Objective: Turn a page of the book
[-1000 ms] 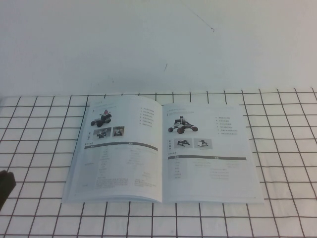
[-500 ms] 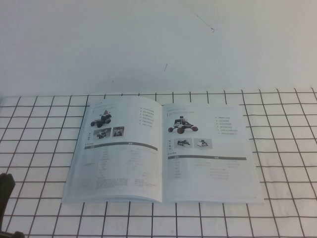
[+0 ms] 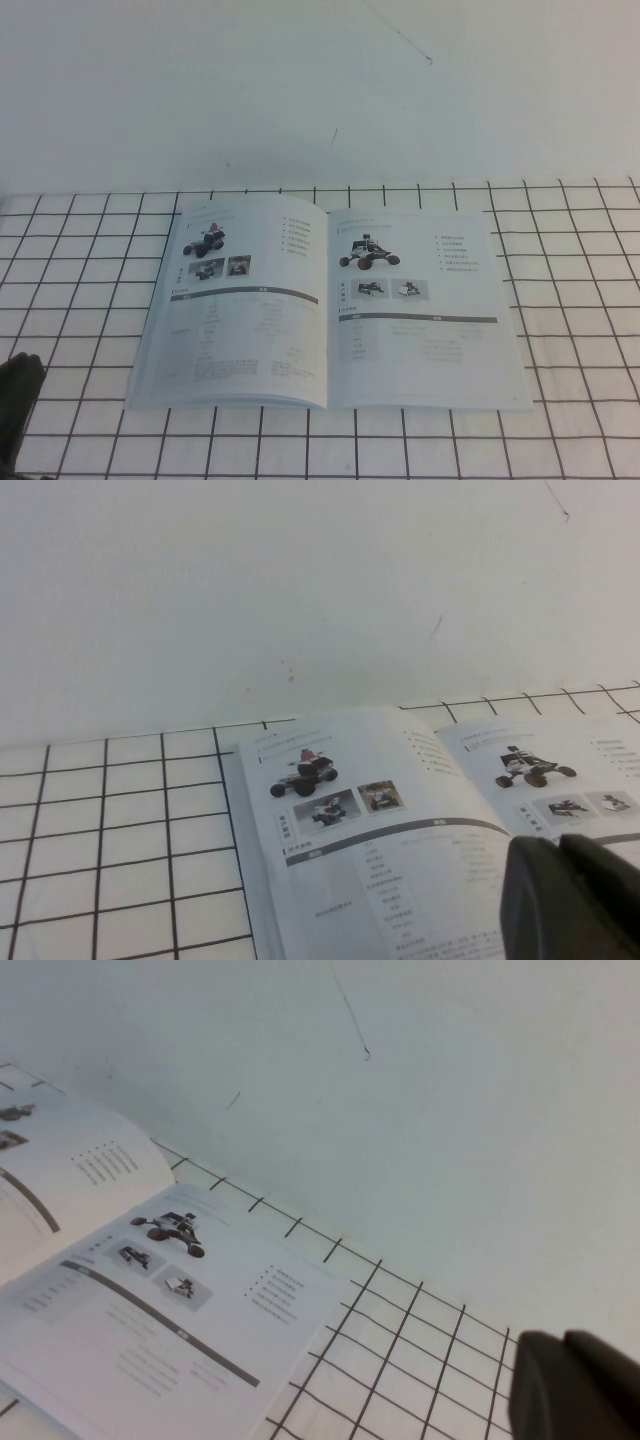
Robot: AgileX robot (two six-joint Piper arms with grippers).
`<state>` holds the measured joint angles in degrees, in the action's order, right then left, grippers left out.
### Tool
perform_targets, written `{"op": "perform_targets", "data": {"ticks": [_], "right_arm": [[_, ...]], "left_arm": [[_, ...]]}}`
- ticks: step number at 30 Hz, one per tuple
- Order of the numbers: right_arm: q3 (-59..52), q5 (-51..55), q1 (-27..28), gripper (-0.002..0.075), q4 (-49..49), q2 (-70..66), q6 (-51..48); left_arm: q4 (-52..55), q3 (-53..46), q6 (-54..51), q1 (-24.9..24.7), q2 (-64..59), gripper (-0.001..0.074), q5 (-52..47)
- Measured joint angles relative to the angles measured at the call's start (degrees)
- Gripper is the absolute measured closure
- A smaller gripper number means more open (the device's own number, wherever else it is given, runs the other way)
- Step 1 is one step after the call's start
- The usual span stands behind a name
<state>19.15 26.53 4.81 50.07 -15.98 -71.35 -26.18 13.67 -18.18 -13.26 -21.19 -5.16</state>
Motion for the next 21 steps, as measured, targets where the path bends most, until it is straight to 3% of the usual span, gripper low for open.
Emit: {"op": "perform_targets", "data": {"ticks": [9, 17, 21], "right_arm": [[0.0, 0.2, 0.0, 0.0728, 0.1, 0.0, 0.0], [0.0, 0.2, 0.0, 0.0728, 0.1, 0.0, 0.0], [0.0, 0.2, 0.0, 0.0728, 0.2, 0.0, 0.0]], "left_arm": [[3.8, -3.7, -5.2, -0.9, 6.8, 0.0737, -2.2], [16.0, -14.3, 10.6, 9.5, 17.9, 0.0737, -3.6], [19.7, -15.0, 15.1, 13.3, 21.3, 0.0737, -10.0]]}}
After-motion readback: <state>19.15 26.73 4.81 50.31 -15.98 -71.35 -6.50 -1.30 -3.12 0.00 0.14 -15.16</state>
